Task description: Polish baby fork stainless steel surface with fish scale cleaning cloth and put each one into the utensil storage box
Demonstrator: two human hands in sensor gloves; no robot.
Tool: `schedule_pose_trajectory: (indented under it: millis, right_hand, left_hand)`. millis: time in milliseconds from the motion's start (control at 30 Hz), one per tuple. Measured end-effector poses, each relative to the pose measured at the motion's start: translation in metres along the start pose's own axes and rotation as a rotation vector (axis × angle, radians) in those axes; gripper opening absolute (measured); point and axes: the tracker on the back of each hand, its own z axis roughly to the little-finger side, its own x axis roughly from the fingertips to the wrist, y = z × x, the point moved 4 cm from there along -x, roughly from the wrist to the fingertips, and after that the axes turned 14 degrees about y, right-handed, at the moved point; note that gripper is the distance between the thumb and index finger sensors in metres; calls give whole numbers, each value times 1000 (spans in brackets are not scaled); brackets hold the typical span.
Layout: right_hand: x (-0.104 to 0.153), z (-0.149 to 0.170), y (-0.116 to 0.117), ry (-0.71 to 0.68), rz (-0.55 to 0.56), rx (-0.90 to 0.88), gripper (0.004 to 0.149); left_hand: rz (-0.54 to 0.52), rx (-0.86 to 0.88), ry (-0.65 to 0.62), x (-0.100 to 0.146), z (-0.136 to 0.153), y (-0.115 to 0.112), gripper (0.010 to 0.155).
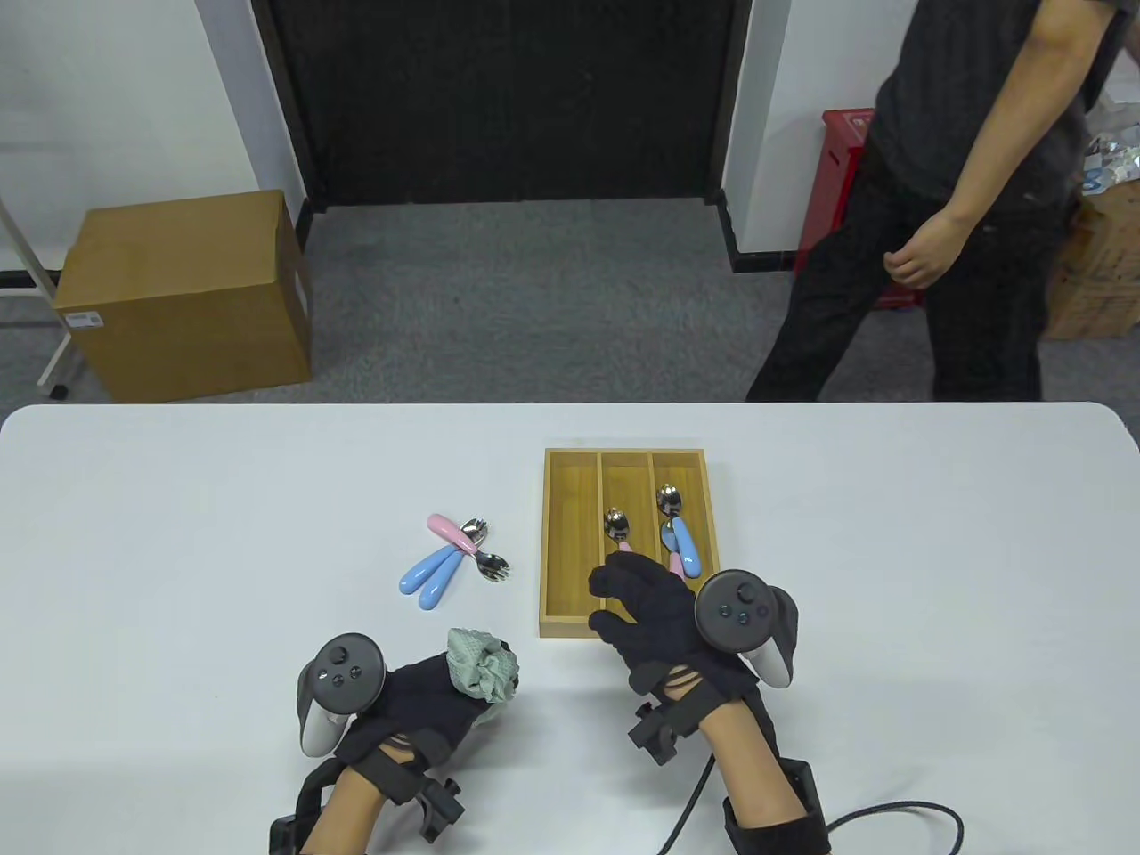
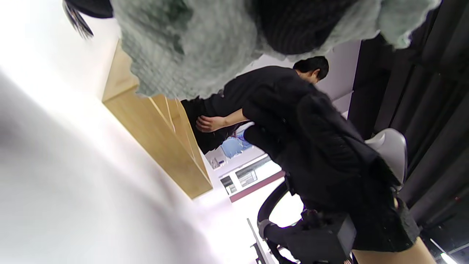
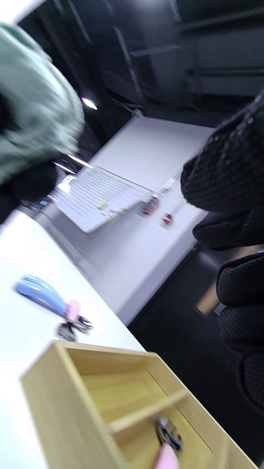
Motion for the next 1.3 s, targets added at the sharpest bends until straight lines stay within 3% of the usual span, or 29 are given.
schedule_pose_trajectory:
  millis: [167,433,633,733,900,1067,1300]
  right_hand:
    - [7,-16,23,-91,-157,-14,60]
    - [7,-20,66,-129,-255,62,74]
    - [10,-20,81,-112,-209,48,68]
    - [9,-19,80,-92,-167,39,52]
    - [7,-1,56,-61,-22,-105,46]
    - [13,16,25,-49,146,-237,43]
    - [7,39,10,-8,179,-348,42]
  left_hand:
    - [-17,-19,33,0,2,-7,58]
    - [-60,-112,64,0,-1,-17,67]
    - [-166,-364,66,4,-15,-25,79]
    - [-199,-533,60,7,-27,-29,84]
    - [-229,-532,77,9,-28,-18,85]
    - [-350,-567,188,12,-7,24,80]
    - [-428,-584,434,2,23,66,71]
